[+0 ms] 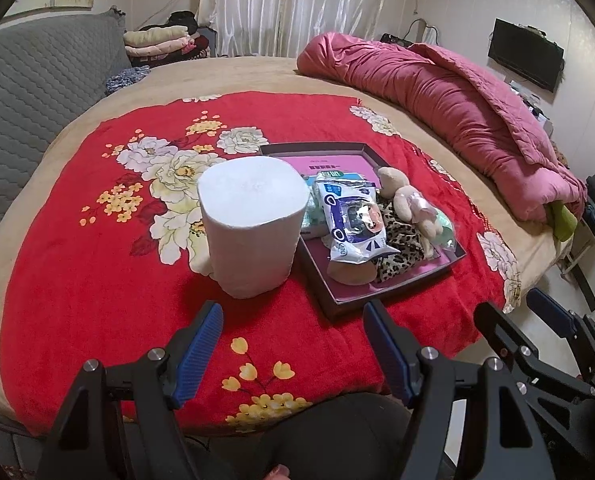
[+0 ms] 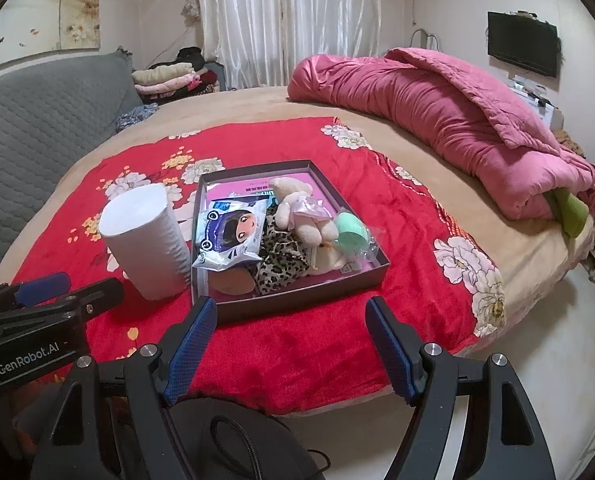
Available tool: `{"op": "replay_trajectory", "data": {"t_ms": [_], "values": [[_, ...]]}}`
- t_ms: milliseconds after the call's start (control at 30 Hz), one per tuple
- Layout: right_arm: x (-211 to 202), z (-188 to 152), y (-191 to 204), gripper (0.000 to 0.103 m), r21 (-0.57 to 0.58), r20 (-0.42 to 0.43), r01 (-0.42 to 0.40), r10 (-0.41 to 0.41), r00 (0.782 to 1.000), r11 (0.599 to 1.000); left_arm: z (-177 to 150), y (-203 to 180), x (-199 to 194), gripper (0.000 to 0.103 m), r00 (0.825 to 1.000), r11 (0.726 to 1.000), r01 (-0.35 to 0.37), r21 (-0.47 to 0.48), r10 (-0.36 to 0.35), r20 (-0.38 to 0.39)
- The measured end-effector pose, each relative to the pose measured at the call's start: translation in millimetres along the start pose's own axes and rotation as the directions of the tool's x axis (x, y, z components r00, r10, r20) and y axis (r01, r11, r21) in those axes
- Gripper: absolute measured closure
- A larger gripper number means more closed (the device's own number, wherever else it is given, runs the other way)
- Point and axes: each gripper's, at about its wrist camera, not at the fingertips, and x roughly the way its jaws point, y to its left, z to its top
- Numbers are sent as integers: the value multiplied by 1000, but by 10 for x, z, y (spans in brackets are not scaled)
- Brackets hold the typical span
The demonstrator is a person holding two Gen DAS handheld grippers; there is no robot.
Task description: Organize soft objects
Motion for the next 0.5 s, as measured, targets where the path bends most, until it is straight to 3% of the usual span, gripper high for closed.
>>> {"op": "replay_trajectory", "data": {"t_ms": [500], "values": [[13, -14, 4, 25, -1, -4, -1, 1, 1000, 1000, -15, 24, 15, 31, 1000, 1000, 2, -3, -2, -19]]}}
